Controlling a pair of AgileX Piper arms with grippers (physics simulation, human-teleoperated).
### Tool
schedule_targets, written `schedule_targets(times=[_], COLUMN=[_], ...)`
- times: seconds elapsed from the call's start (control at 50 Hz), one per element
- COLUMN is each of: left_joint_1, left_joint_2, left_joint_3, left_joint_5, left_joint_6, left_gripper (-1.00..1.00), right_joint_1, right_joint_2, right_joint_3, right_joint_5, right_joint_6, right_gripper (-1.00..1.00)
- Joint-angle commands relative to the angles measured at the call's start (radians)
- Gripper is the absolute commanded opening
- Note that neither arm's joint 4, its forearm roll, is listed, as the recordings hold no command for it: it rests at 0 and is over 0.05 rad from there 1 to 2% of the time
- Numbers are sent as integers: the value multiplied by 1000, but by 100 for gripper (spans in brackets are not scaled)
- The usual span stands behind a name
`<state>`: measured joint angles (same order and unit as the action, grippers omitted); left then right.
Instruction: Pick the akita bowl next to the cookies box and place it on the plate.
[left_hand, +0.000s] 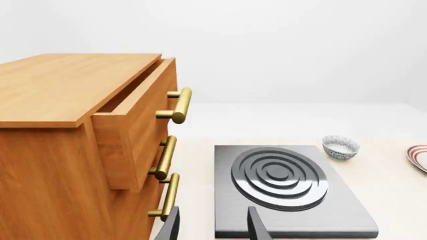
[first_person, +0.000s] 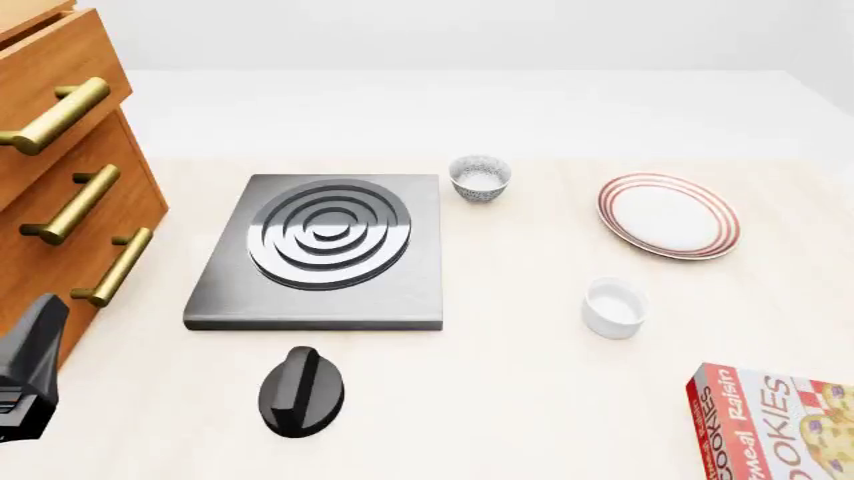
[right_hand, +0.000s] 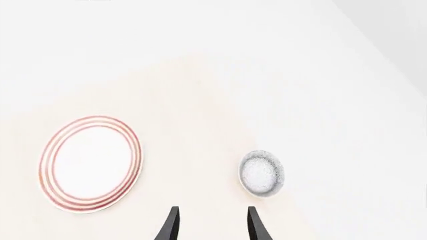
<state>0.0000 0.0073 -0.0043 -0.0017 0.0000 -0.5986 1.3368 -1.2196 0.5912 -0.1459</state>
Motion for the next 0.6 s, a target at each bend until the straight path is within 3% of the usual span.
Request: schedule_targets(times=[0.02, 0.08, 0.24, 0.28, 0.3, 0.38, 0.4, 0.44, 0.6], left_joint_1=[0, 0, 0, 0, 0, 0, 0, 0, 0], left_joint_2=[0, 0, 0, 0, 0, 0, 0, 0, 0], left_joint_3=[0, 0, 0, 0, 0, 0, 0, 0, 0], left_joint_5=[0, 0, 0, 0, 0, 0, 0, 0, 0], left_joint_6=[0, 0, 0, 0, 0, 0, 0, 0, 0], left_gripper=[100, 100, 100, 100, 100, 100, 100, 100, 100], right_joint_1=[-49, -92, -130, -159, -165, -183, -306, -335, -359], right_joint_2=[119, 172, 217, 247, 253, 270, 384, 401, 426], right_joint_3=[-118, -177, -232, -286, -294, -324, -489, -504, -505], right_joint_5=[21, 45, 55, 66, 70, 87, 158, 165, 166], right_joint_6=[25, 47, 41, 125, 126, 114, 101, 74, 71], right_gripper=[100, 100, 100, 100, 100, 100, 100, 100, 100])
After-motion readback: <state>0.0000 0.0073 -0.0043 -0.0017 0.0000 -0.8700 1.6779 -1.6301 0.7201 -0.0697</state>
